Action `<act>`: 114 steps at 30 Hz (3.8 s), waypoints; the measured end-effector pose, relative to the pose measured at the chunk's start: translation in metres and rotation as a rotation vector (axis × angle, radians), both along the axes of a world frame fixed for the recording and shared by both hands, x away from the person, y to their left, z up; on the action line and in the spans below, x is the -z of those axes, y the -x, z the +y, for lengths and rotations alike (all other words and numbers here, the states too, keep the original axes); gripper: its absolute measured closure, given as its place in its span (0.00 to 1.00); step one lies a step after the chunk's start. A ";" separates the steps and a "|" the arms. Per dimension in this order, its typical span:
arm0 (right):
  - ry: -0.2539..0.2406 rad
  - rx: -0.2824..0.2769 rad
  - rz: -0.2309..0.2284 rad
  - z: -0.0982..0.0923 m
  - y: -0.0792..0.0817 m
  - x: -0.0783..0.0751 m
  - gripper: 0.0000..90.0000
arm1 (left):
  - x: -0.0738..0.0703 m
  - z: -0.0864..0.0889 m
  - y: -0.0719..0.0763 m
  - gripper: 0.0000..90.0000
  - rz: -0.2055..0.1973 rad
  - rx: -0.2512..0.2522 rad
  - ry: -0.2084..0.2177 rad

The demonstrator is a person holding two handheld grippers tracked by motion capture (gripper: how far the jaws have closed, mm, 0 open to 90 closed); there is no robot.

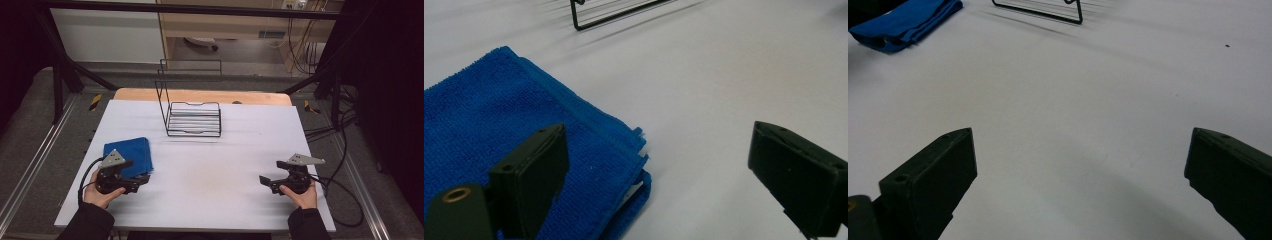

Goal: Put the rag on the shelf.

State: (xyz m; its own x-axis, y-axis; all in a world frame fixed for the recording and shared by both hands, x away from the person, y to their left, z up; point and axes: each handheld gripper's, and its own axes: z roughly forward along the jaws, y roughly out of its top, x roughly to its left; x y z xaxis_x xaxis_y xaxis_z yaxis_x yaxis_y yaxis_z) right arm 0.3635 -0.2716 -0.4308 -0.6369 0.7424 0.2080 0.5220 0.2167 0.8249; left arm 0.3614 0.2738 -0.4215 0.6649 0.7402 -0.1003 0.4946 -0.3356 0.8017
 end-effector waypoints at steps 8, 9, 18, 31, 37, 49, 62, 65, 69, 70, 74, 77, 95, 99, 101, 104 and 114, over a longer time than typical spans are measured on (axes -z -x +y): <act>0.013 0.000 0.002 0.001 0.000 0.001 0.01 | -0.002 -0.001 0.000 0.10 -0.007 -0.006 -0.021; 0.018 0.003 0.004 0.001 -0.001 0.001 0.01 | -0.002 -0.001 0.000 0.10 -0.007 -0.006 -0.020; 0.025 0.004 0.001 0.001 0.000 0.001 0.01 | -0.005 -0.009 -0.003 0.09 -0.003 -0.002 -0.036; 0.039 0.002 0.012 0.003 -0.001 0.002 0.01 | 0.000 -0.014 -0.018 0.29 0.028 -0.063 -0.106; 0.047 -0.002 0.016 0.004 -0.002 0.004 0.01 | 0.007 -0.025 -0.024 0.49 0.040 -0.069 -0.164; 0.050 -0.002 0.020 0.004 -0.002 0.004 0.02 | 0.020 -0.032 -0.031 0.70 0.049 -0.106 -0.267; 0.047 -0.001 0.018 0.004 -0.002 0.004 0.02 | 0.021 -0.029 -0.032 0.95 0.057 -0.116 -0.244; 0.046 -0.001 0.019 0.004 -0.002 0.003 0.02 | 0.020 -0.027 -0.033 0.97 0.073 -0.126 -0.215; 0.047 -0.003 0.019 0.004 -0.002 0.003 0.02 | 0.015 -0.023 -0.031 0.97 0.076 -0.120 -0.194; 0.047 -0.003 0.020 0.004 -0.002 0.003 0.02 | 0.013 -0.022 -0.031 0.97 0.074 -0.115 -0.193; 0.044 -0.002 0.020 0.004 -0.002 0.003 0.02 | 0.003 -0.015 -0.027 0.97 0.077 -0.100 -0.175; 0.045 -0.002 0.020 0.004 -0.002 0.003 0.02 | 0.002 -0.009 -0.024 0.97 0.098 -0.088 -0.182; 0.047 -0.001 0.021 0.003 -0.001 0.003 0.02 | 0.017 -0.023 -0.008 0.62 0.113 -0.097 -0.239; 0.047 0.000 0.020 0.003 -0.001 0.003 0.02 | 0.019 -0.024 -0.008 0.66 0.103 -0.107 -0.250; 0.047 0.001 0.021 0.003 -0.001 0.002 0.02 | 0.019 -0.024 -0.008 0.68 0.097 -0.107 -0.260; 0.046 0.000 0.017 0.003 -0.001 0.002 0.02 | 0.019 -0.024 -0.008 0.73 0.091 -0.113 -0.268; 0.045 0.002 0.021 0.003 -0.001 0.002 0.02 | 0.019 -0.024 -0.007 0.92 0.087 -0.129 -0.273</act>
State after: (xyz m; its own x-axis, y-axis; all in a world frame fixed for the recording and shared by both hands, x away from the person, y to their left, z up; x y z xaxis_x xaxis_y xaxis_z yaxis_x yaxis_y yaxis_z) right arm 0.3644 -0.2688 -0.4329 -0.6314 0.7523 0.1878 0.5395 0.2522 0.8033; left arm 0.3687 0.2497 -0.4405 0.5618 0.8250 0.0614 0.6094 -0.4629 0.6437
